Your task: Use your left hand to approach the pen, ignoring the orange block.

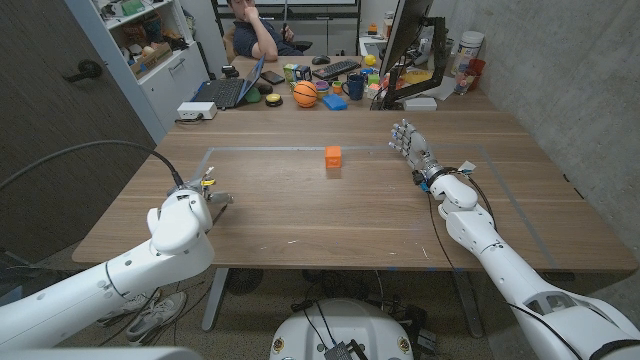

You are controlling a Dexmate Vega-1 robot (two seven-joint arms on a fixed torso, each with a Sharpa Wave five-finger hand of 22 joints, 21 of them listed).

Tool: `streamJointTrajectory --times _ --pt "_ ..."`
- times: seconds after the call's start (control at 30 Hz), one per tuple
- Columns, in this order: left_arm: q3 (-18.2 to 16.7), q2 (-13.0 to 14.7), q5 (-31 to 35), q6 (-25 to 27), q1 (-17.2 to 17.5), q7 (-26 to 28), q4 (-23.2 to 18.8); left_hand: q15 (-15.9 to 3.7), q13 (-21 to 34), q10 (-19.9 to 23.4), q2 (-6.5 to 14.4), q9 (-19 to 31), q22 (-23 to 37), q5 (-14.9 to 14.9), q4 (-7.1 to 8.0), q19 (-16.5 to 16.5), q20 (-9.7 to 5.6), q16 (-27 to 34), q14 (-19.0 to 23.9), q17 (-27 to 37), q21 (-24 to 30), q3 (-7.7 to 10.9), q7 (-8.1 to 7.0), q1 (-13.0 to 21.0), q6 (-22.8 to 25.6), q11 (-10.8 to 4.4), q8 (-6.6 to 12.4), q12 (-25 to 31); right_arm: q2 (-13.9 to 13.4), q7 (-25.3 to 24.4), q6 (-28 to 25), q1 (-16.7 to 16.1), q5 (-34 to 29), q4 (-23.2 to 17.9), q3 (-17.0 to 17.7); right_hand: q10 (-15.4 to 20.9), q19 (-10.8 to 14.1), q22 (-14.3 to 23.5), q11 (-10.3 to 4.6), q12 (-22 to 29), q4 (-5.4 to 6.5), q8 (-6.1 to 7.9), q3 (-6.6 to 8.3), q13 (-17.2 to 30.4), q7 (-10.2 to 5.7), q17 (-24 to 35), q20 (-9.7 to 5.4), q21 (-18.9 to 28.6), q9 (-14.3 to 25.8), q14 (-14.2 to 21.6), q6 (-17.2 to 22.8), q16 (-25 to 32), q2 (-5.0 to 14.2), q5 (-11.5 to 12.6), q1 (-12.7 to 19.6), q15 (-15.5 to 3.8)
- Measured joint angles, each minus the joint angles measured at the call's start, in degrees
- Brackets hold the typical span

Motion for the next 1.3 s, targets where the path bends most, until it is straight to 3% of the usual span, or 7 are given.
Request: streamJointTrajectory --times 0.43,1.3 --pt "1.04 0.27 1.00 0.04 -1.41 -1.59 0.35 -0.26 0.00 0.00 0.35 0.00 -0.30 -0.48 0.00 0.00 0.00 -0.45 -0.27 0.00 -0.22 0.00 -0.84 1.16 0.41 0.00 0.00 -0.45 0.10 0.16 -0.06 0.11 0.06 0.37 0.09 0.00 0.00 0.00 0.00 0.00 0.00 0.00 0.00 0.00 0.00 -0.14 0.00 -0.22 0.00 0.00 0.01 0.00 0.00 0.00 0.01 0.00" --pt "2.66 1.26 -0.71 0.05 -3.56 -1.72 0.65 -0.44 -0.01 -0.84 0.45 0.16 -0.28 -1.33 0.09 -0.01 -0.01 -0.45 -0.87 0.01 -0.85 0.39 -0.83 1.50 0.41 0.20 -0.28 -1.29 0.62 0.37 0.42 1.26 -0.33 2.17 0.07 0.00 0.00 0.00 0.00 0.00 -0.24 0.00 -0.23 0.00 0.21 -0.13 0.00 -0.40 0.00 0.00 -0.19 0.00 0.00 0.19 0.01 0.00"
